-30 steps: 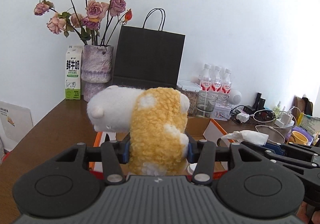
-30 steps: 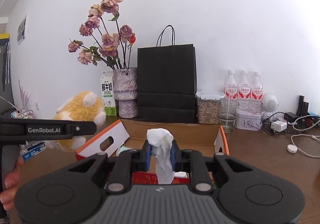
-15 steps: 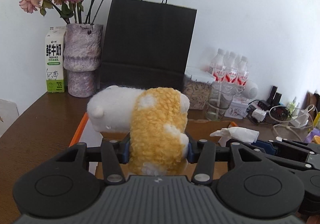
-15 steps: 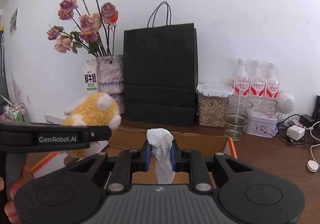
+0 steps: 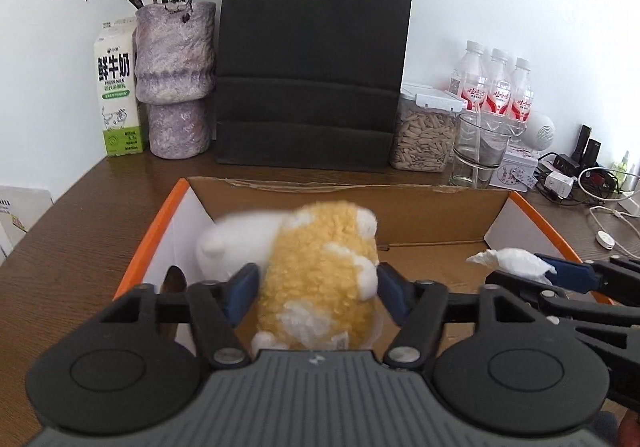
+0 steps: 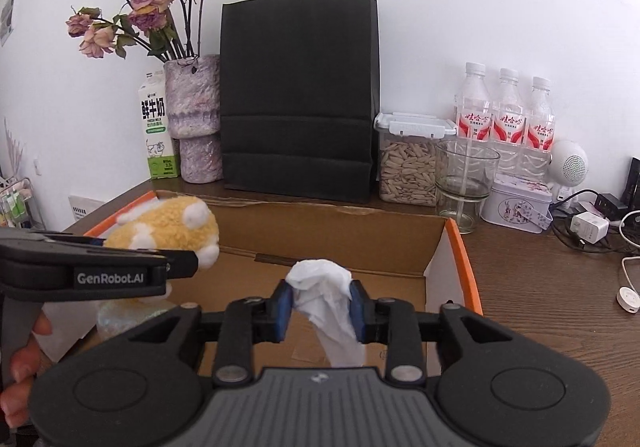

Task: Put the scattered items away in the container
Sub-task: 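Carry the plush and tissue into the cardboard box and open both tools, then withdraw both tools from the box back to the table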

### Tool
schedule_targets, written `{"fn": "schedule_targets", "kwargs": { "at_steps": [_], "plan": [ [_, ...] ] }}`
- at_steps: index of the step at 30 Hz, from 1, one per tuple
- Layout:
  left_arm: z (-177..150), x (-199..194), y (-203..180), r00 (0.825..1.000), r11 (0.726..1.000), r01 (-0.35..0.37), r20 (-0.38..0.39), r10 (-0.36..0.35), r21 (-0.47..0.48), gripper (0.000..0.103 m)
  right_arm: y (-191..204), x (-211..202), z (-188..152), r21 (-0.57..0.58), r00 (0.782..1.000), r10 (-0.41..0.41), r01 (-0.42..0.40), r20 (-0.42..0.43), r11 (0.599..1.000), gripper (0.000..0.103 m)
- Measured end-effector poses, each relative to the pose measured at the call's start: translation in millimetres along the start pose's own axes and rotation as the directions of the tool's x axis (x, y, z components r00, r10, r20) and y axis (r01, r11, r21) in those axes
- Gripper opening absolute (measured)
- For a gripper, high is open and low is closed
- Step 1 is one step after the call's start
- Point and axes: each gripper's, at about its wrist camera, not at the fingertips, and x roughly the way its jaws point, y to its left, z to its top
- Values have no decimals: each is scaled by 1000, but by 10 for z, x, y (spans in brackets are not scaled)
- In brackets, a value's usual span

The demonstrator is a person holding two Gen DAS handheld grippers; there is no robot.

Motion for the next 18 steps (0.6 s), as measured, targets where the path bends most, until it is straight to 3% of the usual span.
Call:
{"fn": "schedule_targets", "kwargs": {
  "at_steps": [2, 4, 6, 18],
  "plan": [
    [10, -65, -30, 997, 998, -56, 46, 55, 9, 100, -31, -30, 10, 30, 999, -18, 17, 29, 999, 88],
    [23, -112, -31, 994, 997, -71, 79, 70, 14, 103, -59, -55, 29, 44, 999, -18, 16, 38, 999, 91],
    [45, -121, -20, 996, 998, -55, 77, 54, 5, 103, -69, -74, 45, 53, 999, -23, 20, 48, 998, 101],
    [55, -108, -19, 997, 999, -50, 64, 51, -10, 103, -58, -75, 63, 54, 998, -25, 22, 49, 998, 103]
  ]
}}
